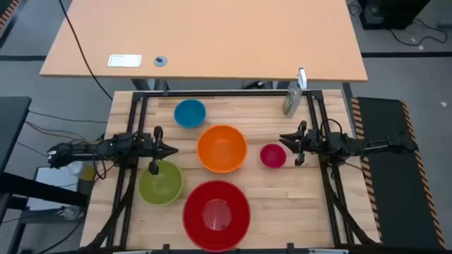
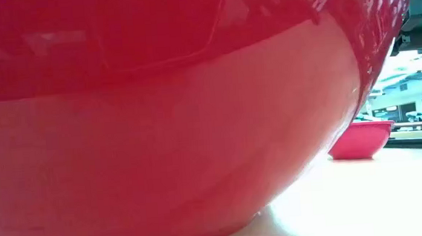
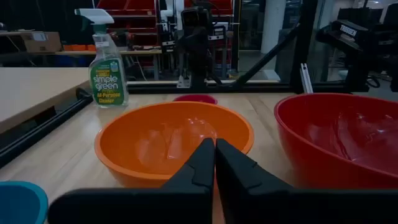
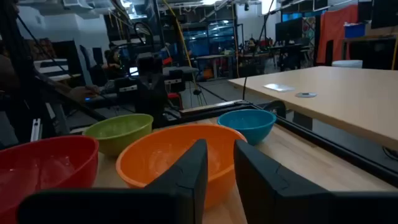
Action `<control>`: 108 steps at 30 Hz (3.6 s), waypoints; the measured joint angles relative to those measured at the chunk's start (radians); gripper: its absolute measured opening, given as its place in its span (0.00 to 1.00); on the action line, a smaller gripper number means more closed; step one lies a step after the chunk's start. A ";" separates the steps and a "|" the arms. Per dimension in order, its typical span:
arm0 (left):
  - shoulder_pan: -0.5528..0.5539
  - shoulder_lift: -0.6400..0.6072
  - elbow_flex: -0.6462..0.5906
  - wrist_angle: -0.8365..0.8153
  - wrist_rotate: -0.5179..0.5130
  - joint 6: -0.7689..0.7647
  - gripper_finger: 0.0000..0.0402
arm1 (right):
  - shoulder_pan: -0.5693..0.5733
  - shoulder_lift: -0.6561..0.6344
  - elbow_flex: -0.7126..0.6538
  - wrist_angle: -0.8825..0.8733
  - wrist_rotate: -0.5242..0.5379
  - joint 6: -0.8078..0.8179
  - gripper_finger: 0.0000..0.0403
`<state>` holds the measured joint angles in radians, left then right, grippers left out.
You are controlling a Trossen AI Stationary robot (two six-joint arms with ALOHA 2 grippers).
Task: Nest bowls inside each other
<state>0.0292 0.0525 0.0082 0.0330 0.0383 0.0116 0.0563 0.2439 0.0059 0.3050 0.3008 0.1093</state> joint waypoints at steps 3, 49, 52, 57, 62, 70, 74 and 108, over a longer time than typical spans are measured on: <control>0.000 0.000 0.000 0.000 0.000 0.000 0.05 | 0.000 0.000 0.000 0.000 0.000 0.000 0.22; 0.000 0.000 0.000 0.008 0.000 0.029 0.05 | 0.000 0.000 0.000 0.000 0.000 0.000 0.22; 0.000 0.000 0.000 0.023 0.000 0.033 0.05 | 0.000 0.000 0.000 0.000 0.000 0.000 0.22; 0.000 0.000 0.000 0.161 0.000 -0.104 0.05 | 0.000 0.007 0.000 0.159 0.066 -0.005 0.22; 0.002 -0.001 0.000 0.381 -0.004 -0.218 0.05 | 0.000 0.006 0.000 0.467 0.213 0.118 0.22; 0.002 -0.001 0.000 0.545 -0.026 -0.278 0.05 | -0.001 0.006 0.000 0.653 0.316 0.102 0.22; 0.002 -0.001 0.000 0.546 -0.026 -0.316 0.05 | 0.000 0.006 0.000 0.648 0.266 0.118 0.22; 0.002 0.091 0.149 0.407 -0.272 -0.580 0.04 | -0.001 0.328 0.406 -0.097 0.277 0.550 0.22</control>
<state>0.0311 0.1436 0.1576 0.4398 -0.2338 -0.5686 0.0551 0.5720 0.4121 0.2080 0.5775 0.6589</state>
